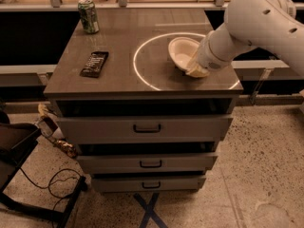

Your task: Move paper bowl near green can

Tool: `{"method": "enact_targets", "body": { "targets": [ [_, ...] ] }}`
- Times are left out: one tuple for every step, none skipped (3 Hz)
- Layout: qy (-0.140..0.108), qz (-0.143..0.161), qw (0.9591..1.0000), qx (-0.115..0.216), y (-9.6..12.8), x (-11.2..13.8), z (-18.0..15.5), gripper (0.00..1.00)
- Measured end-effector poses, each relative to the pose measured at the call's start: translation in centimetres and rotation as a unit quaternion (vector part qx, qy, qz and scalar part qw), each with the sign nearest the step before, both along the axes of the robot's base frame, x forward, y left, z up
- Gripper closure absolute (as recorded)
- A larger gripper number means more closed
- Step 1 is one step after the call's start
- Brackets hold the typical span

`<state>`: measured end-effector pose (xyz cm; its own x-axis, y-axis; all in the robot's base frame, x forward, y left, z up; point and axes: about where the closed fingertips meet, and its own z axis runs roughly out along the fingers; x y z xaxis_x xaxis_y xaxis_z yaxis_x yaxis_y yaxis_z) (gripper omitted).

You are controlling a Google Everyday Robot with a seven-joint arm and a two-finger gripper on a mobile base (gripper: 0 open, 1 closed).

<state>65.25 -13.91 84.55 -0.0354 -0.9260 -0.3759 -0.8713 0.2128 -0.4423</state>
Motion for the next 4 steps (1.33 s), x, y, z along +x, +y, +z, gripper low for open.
{"method": "enact_targets", "body": {
  "targets": [
    [-0.003, 0.000, 1.0000, -0.004, -0.1, 0.2, 0.2, 1.00],
    [-0.012, 0.001, 0.9998, -0.018, -0.6, 0.8, 1.1, 1.00],
    [-0.043, 0.003, 0.9975, -0.056, -2.0, 2.6, 4.2, 1.00],
    [-0.086, 0.012, 0.9916, -0.096, -2.7, 5.1, 8.3, 1.00]
  ]
}}
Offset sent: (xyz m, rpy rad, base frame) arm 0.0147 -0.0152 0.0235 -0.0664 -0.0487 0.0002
